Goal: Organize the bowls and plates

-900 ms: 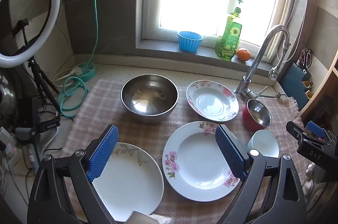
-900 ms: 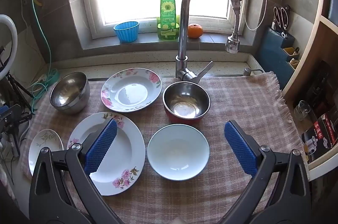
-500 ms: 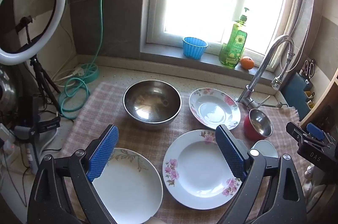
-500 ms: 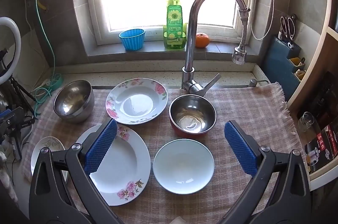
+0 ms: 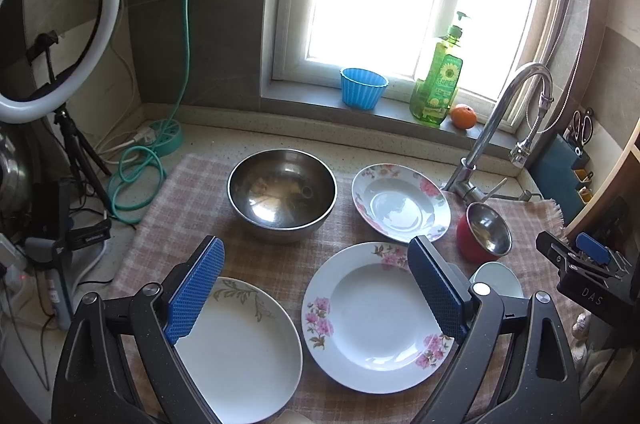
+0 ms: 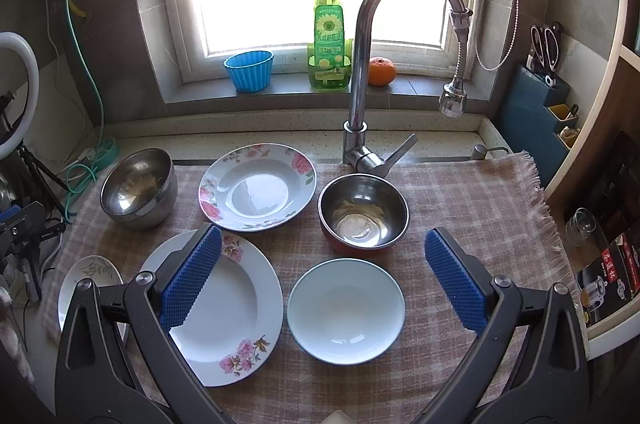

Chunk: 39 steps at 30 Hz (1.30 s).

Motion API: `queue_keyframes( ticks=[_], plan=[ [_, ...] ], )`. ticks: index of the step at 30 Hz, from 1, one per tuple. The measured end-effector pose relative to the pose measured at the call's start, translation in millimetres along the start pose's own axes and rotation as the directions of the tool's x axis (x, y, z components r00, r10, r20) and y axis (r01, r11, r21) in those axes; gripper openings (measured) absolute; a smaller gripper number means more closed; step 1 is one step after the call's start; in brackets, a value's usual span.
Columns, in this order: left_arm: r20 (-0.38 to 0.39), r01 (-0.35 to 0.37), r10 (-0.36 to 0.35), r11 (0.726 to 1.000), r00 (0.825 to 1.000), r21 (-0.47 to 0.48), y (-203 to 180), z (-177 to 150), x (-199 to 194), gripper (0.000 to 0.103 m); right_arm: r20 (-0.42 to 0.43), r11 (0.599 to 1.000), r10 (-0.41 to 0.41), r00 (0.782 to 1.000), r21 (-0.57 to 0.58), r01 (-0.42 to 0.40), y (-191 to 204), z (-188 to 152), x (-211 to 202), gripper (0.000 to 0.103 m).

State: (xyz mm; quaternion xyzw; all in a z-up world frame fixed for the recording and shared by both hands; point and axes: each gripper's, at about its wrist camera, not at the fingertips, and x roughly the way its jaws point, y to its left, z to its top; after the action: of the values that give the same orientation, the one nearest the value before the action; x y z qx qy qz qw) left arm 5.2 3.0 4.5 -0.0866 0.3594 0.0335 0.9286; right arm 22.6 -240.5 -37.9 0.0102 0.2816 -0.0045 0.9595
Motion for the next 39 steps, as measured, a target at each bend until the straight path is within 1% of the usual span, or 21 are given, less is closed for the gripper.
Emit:
queue_keyframes(
  ticks=[15, 39],
  plan=[
    [0.001, 0.01, -0.01, 1.0, 1.0, 0.015, -1.4, -2.3, -5.1, 0.094, 0.001, 1.0, -0.004, 1.0, 0.007, 0.004, -2.6, -0.2, -6.2, 0.103],
    [-0.004, 0.015, -0.015, 1.0, 1.0, 0.011, -4.7, -3.9, -4.9, 0.094, -0.007, 1.0, -0.004, 1.0, 0.004, 0.004, -1.9, -2.2, -4.7, 0.103]
  ],
)
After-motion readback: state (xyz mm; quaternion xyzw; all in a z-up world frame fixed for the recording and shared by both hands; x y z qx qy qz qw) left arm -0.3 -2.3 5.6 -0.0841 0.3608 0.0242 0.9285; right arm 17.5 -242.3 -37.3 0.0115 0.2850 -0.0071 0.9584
